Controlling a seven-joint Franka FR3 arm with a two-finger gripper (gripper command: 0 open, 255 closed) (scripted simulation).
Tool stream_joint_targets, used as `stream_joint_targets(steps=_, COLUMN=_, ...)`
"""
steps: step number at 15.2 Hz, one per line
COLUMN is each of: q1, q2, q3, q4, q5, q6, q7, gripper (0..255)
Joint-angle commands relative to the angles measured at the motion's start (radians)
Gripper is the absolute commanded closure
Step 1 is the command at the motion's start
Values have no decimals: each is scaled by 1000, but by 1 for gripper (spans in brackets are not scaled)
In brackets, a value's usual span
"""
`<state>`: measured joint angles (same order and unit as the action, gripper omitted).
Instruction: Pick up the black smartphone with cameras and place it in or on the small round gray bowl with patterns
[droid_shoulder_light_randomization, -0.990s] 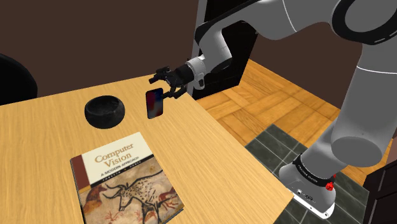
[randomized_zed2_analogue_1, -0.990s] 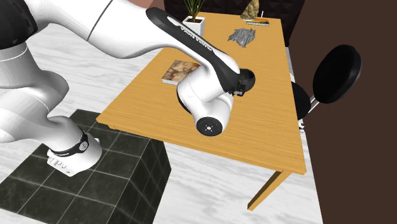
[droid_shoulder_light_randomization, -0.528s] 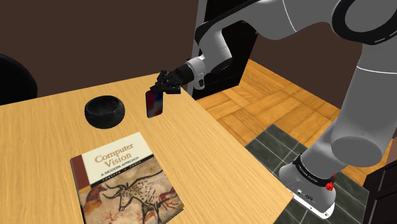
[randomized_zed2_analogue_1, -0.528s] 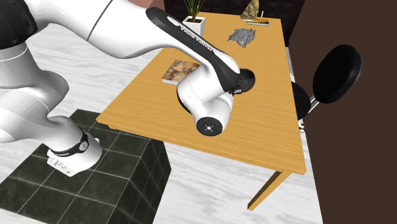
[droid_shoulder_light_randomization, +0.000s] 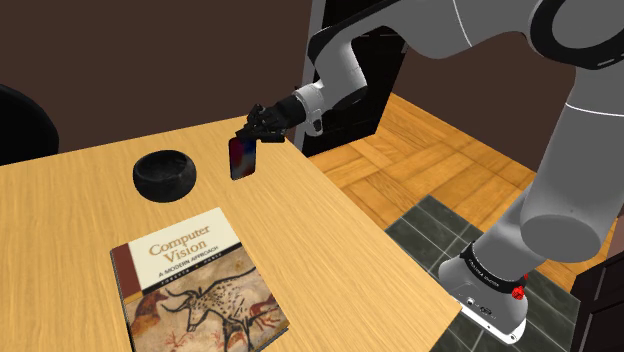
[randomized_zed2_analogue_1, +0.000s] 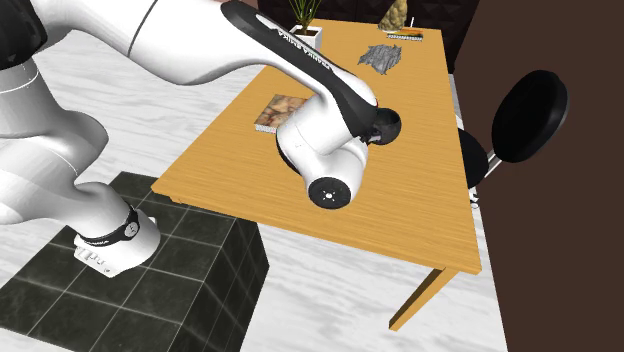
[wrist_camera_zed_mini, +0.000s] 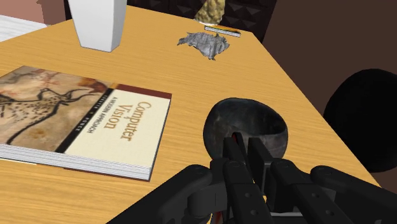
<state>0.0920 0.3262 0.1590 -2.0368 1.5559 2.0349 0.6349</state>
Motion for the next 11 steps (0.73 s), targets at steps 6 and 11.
stream_joint_targets(steps=6, q1=0, q2=-64, q3=0, q4=2, q5=-23, q6=-6, q7=72, gripper=255)
stream_joint_targets(steps=11, q1=0, q2=-105, q3=-1, q4=9, q5=-41, q6=-13, q7=125, gripper=255)
